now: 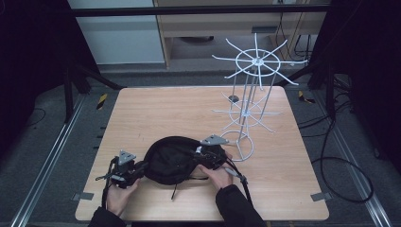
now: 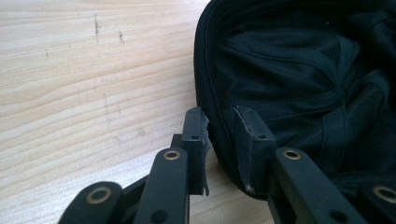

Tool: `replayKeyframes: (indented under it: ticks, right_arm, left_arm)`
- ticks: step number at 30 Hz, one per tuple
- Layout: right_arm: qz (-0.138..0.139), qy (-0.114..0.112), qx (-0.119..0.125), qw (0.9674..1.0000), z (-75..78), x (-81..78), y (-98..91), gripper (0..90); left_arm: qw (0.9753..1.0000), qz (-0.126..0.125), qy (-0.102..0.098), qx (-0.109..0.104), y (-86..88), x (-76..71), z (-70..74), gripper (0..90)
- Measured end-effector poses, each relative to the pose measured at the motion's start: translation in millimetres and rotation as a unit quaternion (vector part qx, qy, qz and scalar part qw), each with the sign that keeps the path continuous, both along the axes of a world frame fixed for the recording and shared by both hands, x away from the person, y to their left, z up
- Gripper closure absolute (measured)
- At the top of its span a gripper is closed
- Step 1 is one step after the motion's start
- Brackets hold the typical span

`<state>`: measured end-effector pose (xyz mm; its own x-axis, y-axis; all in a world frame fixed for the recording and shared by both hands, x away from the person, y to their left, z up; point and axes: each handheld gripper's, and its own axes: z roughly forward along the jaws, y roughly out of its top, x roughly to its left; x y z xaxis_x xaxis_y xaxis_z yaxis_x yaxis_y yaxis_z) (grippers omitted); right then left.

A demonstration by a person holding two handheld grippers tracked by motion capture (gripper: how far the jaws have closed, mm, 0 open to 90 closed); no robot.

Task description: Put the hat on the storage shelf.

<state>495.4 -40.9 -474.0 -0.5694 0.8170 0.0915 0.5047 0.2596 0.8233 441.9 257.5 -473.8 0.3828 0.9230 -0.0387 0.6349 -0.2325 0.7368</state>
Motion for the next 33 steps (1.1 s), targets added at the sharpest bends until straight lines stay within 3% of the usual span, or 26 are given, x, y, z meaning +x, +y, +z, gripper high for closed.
replayKeyframes:
  ticks: [4, 9, 10, 14, 15, 16, 21, 26, 30, 33]
  right_arm:
    - [-0.001, 0.015, -0.009, 0.9998, -5.9, 3.0, 2.6, 38.9]
    - [-0.004, 0.036, -0.014, 0.9993, -9.5, 4.3, 4.9, 41.4]
    - [-0.004, 0.048, -0.017, 0.9987, -9.9, 5.4, 5.1, 46.8]
    - [-0.008, 0.045, -0.021, 0.9987, -8.4, 4.2, 4.4, 57.1]
    - [-0.011, 0.042, -0.022, 0.9988, -7.5, 2.6, 5.0, 61.0]
    - [-0.011, 0.020, -0.022, 0.9995, -4.0, -0.6, 3.8, 69.2]
    - [0.000, -0.005, 0.003, 1.0000, 6.8, -7.9, 2.2, 79.1]
    - [0.024, -0.038, 0.018, 0.9988, 18.6, -16.9, 5.7, 81.2]
    - [0.058, -0.072, 0.023, 0.9954, 31.4, -25.9, 12.5, 81.6]
    - [0.076, -0.084, 0.026, 0.9932, 38.9, -29.1, 15.1, 81.7]
  left_arm:
    - [1.0000, 0.002, 0.006, 0.003, -0.3, 0.5, -1.0, 76.5]
    - [0.9999, 0.003, 0.010, -0.001, 0.1, 1.1, -1.9, 76.8]
    - [0.9999, 0.002, 0.010, -0.002, 0.3, 1.2, -1.8, 76.9]
    - [0.9999, 0.004, 0.012, -0.006, 1.5, 1.7, -2.6, 77.4]
    - [0.9999, 0.003, 0.012, -0.006, 1.7, 1.5, -2.5, 77.6]
    - [0.9999, 0.003, 0.012, -0.008, 1.8, 1.7, -2.1, 78.0]
    - [0.9999, 0.007, 0.008, -0.009, 2.7, 2.3, -1.9, 78.9]
    - [0.9998, 0.014, 0.004, -0.017, 5.7, 4.2, -0.6, 80.2]
    - [0.9993, 0.022, 0.003, -0.028, 8.4, 9.2, -0.8, 80.6]
    - [0.9991, 0.024, 0.001, -0.035, 9.3, 14.1, -1.9, 80.5]
